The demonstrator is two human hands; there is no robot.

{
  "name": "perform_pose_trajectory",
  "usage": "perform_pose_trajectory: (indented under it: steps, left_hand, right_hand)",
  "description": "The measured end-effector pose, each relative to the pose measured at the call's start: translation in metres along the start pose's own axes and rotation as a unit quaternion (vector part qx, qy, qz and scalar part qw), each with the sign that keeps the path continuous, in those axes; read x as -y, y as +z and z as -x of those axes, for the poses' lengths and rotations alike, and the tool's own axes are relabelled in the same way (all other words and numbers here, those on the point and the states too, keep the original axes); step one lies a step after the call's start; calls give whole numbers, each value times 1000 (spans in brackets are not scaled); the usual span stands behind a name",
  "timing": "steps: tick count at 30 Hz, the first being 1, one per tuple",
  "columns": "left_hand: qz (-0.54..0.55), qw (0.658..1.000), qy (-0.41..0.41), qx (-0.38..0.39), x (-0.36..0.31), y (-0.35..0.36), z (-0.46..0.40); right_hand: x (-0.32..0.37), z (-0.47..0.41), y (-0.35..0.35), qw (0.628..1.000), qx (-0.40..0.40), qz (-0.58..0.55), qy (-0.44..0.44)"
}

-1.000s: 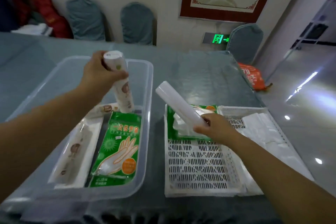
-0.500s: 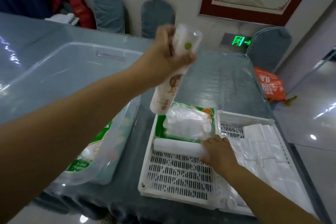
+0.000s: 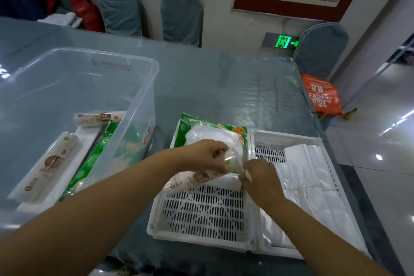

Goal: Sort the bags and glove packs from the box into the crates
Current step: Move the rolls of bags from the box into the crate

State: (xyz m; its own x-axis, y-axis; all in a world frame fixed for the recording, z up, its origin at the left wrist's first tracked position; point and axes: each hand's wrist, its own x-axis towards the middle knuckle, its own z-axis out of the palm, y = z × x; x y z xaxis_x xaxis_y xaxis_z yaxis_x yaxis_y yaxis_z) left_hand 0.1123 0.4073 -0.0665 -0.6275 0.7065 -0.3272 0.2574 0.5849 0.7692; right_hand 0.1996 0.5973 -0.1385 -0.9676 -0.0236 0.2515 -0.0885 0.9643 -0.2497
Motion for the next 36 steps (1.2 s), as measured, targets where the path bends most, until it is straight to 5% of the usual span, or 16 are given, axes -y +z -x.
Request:
perform_pose_trajectory:
  steps: [8, 14, 19, 26, 36]
  left_hand:
    - [-106, 988, -39, 105, 32, 66, -18]
    - [-243, 968, 62, -7, 48, 97, -5]
    - [-352, 918, 162, -84, 67, 89, 20]
    - [-364, 908, 136, -156, 83, 78, 36]
    - [-370, 912, 94, -153, 77, 73, 35]
  right_hand:
    - [-8, 14, -14, 994, -96, -57, -15]
    - [-10, 17, -12, 997, -61, -55, -1]
    - [-9, 14, -7, 998, -42, -56, 1]
    - [2, 1, 2, 998, -19, -56, -29]
    - [12, -9, 3, 997, -6, -59, -42]
